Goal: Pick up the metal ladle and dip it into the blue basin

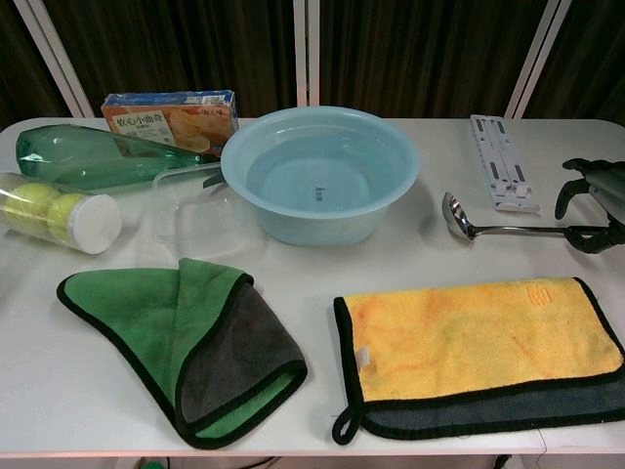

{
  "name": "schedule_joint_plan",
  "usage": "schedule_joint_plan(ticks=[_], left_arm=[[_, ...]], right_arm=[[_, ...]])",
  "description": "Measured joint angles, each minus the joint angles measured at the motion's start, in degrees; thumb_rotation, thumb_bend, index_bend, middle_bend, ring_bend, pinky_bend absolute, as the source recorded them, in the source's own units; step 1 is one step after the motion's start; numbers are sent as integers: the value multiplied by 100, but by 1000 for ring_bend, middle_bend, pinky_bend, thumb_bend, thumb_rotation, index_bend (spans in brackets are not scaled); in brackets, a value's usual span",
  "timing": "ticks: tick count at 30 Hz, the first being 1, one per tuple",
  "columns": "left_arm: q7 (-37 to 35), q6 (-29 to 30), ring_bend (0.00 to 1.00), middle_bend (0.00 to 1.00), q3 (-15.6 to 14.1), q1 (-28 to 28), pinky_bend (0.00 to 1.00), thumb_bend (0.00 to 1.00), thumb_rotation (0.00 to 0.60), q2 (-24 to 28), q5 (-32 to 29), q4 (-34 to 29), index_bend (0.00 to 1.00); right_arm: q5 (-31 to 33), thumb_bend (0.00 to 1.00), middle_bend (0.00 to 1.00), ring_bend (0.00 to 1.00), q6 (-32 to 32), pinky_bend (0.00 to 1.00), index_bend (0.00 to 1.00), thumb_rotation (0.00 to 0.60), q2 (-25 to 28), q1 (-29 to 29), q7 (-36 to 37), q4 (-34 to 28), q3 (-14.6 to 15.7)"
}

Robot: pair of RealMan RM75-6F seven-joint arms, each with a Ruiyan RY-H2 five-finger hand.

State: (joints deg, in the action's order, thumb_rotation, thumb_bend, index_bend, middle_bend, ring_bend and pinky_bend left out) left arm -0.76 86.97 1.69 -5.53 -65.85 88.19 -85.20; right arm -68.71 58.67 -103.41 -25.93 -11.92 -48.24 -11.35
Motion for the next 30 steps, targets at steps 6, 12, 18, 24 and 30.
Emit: schedule_joint_plan(ticks=[6, 12, 18, 24, 30], left_arm=[[-59, 32, 0, 20, -8, 11, 116, 146, 600, 24, 41, -6, 139], [-78, 40, 0, 20, -21, 14, 116, 146, 600, 33, 75, -17, 139], [-113, 78, 0, 20, 13, 28, 116, 146, 600, 8, 39, -10, 140], [-142, 68, 0, 20, 11, 34, 115, 146, 600, 31, 32, -23, 140], [-237, 73, 0, 20, 13, 46, 116, 146, 600, 57, 27, -46, 140]], right_arm=[[-12, 435, 0, 0, -1, 0, 438, 600, -31, 6, 26, 39, 16], [-54, 434, 0, 0, 2, 0, 439, 600, -102, -9, 64, 136, 37], [-76, 436, 0, 0, 13, 0, 447, 600, -236, -44, 92, 290, 29], [-90, 443, 0, 0, 3, 0, 448, 600, -392, -103, 82, 506, 8], [-68, 446, 0, 0, -35, 0, 454, 600, -520, -141, 65, 712, -25]])
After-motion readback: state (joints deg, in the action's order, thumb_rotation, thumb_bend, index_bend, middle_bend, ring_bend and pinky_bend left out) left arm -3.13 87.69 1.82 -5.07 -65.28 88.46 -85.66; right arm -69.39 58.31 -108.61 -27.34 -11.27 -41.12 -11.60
